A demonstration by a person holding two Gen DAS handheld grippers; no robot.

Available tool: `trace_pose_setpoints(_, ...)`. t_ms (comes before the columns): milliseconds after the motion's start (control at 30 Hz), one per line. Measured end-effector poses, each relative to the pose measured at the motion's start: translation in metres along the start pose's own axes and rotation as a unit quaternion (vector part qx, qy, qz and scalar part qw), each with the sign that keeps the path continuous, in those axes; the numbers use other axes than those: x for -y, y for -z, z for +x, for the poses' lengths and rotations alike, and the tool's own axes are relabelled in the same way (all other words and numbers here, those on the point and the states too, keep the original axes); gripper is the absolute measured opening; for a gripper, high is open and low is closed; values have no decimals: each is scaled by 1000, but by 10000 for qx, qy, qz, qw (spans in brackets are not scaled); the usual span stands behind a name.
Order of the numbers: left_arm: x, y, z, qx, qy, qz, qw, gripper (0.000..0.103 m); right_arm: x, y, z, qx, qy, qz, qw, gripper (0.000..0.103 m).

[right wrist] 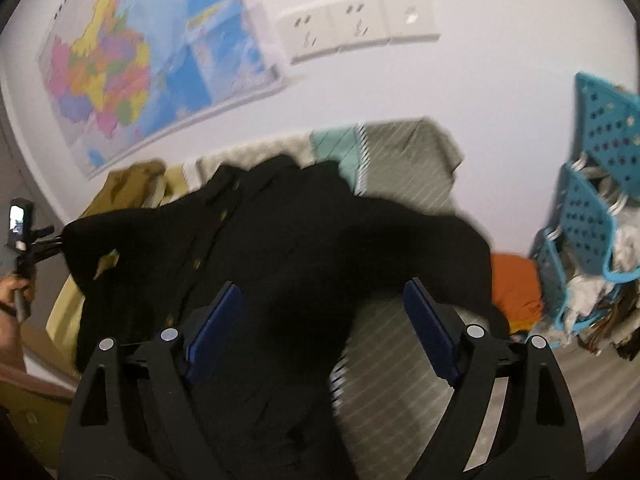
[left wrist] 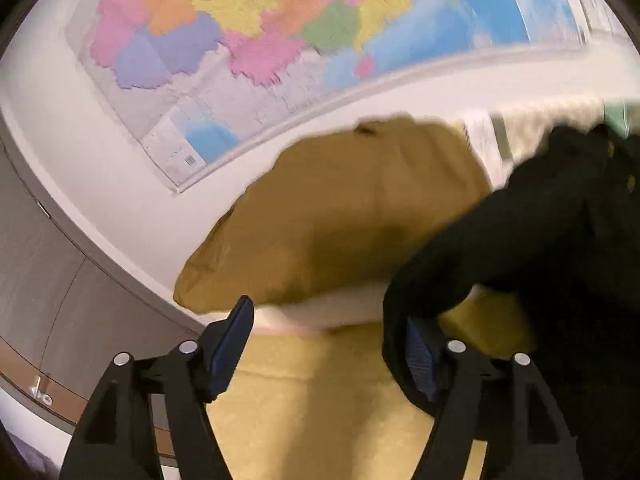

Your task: Fold large clothes

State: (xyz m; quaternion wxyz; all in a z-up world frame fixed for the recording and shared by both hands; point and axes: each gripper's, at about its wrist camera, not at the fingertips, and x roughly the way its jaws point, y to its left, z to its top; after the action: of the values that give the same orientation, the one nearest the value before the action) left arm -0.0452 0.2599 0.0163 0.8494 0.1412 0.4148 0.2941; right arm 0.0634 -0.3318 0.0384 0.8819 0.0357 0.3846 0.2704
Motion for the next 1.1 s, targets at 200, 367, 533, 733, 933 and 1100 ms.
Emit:
trace_pose_setpoints(200,26,41,-24,286,2506,-165,9675,87,-5,29,20,-445,-323,103,9984,85)
trace_pose_setpoints(367,58,64,0,-314,1814,108,9828,92,-6,44,24,-523,-518,269,9969,87)
trace_pose_setpoints(533,51,82,40,-982,1582,-620,9805,88,-12,50,26,-528,-658,321,9959,87)
trace_pose_setpoints(733,23,76,54,-822,2249,-1764,9547,5,-18,51,26,-488,-741,343,9955,88)
trace_pose_setpoints(933,-25,45,19,26,617,-1467,9873,10,-23,50,17,-435,-674,228,9965,88)
trace_pose_setpoints(1100,-12,36,21,-20,-1492,-253,9885,82,-13,54,12,-376,-522,397,9971,88)
